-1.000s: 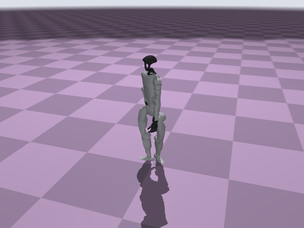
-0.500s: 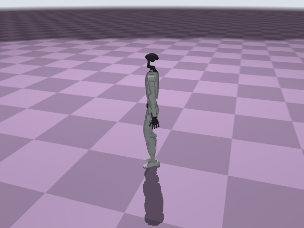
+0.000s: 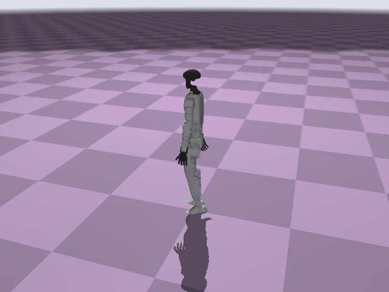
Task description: In place motions
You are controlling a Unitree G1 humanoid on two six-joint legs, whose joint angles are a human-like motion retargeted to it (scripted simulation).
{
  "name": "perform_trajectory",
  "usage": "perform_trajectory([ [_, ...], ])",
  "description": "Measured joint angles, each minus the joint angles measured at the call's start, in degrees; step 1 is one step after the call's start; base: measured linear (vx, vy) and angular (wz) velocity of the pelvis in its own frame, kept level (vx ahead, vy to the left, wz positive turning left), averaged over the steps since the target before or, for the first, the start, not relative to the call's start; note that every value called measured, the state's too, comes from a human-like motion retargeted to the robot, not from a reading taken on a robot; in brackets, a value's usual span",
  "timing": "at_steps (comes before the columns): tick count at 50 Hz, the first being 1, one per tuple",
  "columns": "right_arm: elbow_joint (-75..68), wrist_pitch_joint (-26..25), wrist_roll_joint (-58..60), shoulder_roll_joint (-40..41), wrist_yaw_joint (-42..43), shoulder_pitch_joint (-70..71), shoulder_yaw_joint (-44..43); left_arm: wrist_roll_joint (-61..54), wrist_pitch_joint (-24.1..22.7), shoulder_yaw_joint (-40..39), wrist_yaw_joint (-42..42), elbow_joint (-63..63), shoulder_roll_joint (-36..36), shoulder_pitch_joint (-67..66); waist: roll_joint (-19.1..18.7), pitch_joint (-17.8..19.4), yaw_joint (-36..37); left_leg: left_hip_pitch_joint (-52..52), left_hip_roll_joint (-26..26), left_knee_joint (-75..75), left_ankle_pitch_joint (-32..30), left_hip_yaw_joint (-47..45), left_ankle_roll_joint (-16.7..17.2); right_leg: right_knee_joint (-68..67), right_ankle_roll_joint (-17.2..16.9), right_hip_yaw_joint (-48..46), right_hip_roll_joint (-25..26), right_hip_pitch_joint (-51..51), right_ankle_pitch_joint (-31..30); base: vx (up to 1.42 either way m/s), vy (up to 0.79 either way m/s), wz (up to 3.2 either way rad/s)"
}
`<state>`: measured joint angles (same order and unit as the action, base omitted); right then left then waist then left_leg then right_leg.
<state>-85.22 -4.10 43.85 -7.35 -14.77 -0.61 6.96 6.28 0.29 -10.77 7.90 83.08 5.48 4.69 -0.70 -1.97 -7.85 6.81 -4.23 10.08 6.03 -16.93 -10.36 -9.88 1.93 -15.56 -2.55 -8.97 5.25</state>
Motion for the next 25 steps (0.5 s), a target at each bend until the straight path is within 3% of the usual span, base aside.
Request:
perform_trajectory([
  [5, 3.64, 1.37, 1.53, 1.29, 0.88, 1.29, 2.14, 0.02, -0.12, -1.33, 0.43, 1.66, 0.32, -1.52, -1.92, -0.14, -6.76, 0.86, 3.49, -0.71, 2.18, -4.27, 0.33, -1.82, -0.77, 3.63, 2.38, -4.47, 0.76, -0.19, -0.11, -0.81],
  [8, 5.22, 2.10, -0.05, 1.58, -0.69, 1.58, 2.67, 1.16, 0.31, -1.01, 0.57, 3.93, 0.68, -1.03, -2.41, 0.55, -9.99, 1.04, 4.94, -0.65, 2.88, -6.77, 0.63, -0.97, 0.16, -0.99, 2.03, -5.39, 3.19, -0.22, -0.03, -1.01],
  [11, 5.71, 2.16, -0.16, 1.48, -0.59, 1.93, 3.72, 1.28, 0.54, -1.64, 0.24, 4.91, 0.37, -1.36, -2.02, -0.29, -6.05, -0.48, 6.56, -2.25, 4.07, -16.73, 1.70, -0.69, -0.34, -7.84, -0.65, -4.66, 6.05, -0.15, 0.04, -2.89],
  [15, 4.94, 1.83, -0.27, 1.04, 0.28, 3.12, 5.02, 0.63, 0.47, -4.05, 0.21, 4.46, -0.32, -2.06, -0.53, -1.06, -0.01, -4.18, 6.69, -4.82, 5.48, -31.45, 4.07, -0.72, -1.82, -24.89, -5.57, -0.97, 7.73, -0.07, 0.13, -3.27],
  [17, 4.15, 1.61, -0.60, 0.97, 0.13, 3.48, 5.20, 0.72, 0.52, -5.42, -0.07, 4.55, -0.39, -2.49, 0.89, -1.47, 2.46, -5.88, 5.35, -5.81, 5.92, -36.57, 5.08, -0.25, -2.67, -28.59, -6.78, 0.15, 6.67, 0.04, 0.13, -2.77],
  [20, 3.24, 1.31, -1.10, 1.05, -0.21, 3.77, 4.66, 0.56, 0.53, -6.44, -0.58, 5.02, -0.03, -3.02, 2.90, -1.30, 3.28, -7.84, 3.09, -6.36, 6.48, -39.67, 6.21, 1.59, -3.48, -28.10, -7.54, 0.23, -2.19, 0.06, 0.08, -1.73],
  [25, 2.31, 1.20, -2.50, 0.58, 1.15, 2.44, 2.05, 0.40, 1.36, -4.52, -0.87, 6.67, 0.70, -1.82, 1.56, -1.09, -0.83, -8.99, 4.40, -5.18, 7.25, -39.75, 6.62, 3.26, -2.20, -26.34, -5.39, 1.28, -2.18, 0.03, 0.02, -0.27],
])
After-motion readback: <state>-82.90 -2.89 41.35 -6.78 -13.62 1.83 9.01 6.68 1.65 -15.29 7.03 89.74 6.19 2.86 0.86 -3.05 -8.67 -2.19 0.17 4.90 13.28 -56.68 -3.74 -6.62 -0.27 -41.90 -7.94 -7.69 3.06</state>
